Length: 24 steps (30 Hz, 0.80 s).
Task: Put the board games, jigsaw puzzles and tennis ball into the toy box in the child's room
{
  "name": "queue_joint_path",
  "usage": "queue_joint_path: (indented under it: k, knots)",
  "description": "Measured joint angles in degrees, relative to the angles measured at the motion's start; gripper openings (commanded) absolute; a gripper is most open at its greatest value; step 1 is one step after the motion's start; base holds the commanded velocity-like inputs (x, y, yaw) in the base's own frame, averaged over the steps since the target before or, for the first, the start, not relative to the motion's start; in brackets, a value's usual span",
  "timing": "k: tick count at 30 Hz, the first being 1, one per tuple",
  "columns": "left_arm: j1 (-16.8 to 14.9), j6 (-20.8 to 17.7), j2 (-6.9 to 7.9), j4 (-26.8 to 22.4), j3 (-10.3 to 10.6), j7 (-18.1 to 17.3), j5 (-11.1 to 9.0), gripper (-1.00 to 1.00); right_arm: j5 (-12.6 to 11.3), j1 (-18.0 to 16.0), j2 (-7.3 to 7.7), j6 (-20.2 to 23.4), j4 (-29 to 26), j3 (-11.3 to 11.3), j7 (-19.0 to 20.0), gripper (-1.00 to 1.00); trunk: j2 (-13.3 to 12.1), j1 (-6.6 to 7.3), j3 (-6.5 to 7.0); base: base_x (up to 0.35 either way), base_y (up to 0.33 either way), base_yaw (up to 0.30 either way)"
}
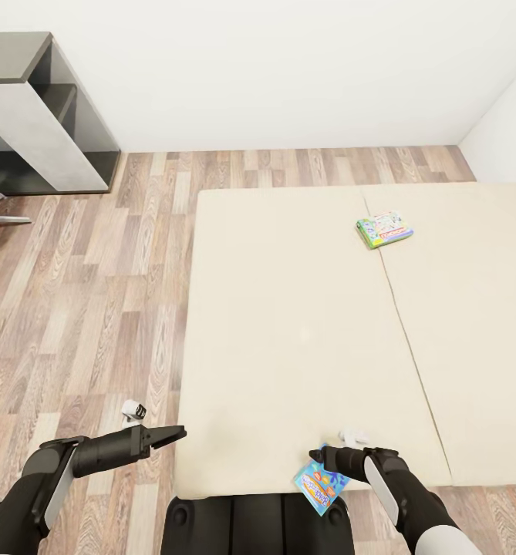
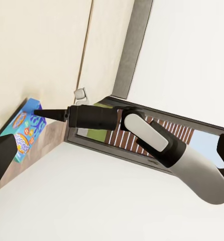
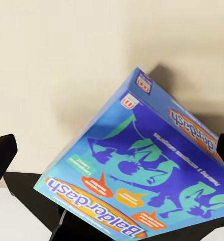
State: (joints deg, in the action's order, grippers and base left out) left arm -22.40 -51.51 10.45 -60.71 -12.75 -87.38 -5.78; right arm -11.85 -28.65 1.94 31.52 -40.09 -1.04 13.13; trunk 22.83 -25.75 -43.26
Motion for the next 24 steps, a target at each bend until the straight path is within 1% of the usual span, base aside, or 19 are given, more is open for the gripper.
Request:
queue_joint_path:
  k: [18, 24]
  knots:
    - [0.0, 0.0, 0.00, 0.0, 0.0, 0.0, 0.0, 1.00, -0.1, 0.0, 0.33, -0.1, 0.0, 0.1, 0.0, 1.00, 0.0, 0.00, 0.00, 0.000, 0.000, 0.000]
    - [0.0, 0.0, 0.00, 0.0, 0.0, 0.0, 0.0, 1.00, -0.4, 0.0, 1.40, -0.1, 0.0, 0.2, 0.0, 1.00, 0.0, 0.00, 0.00, 0.000, 0.000, 0.000]
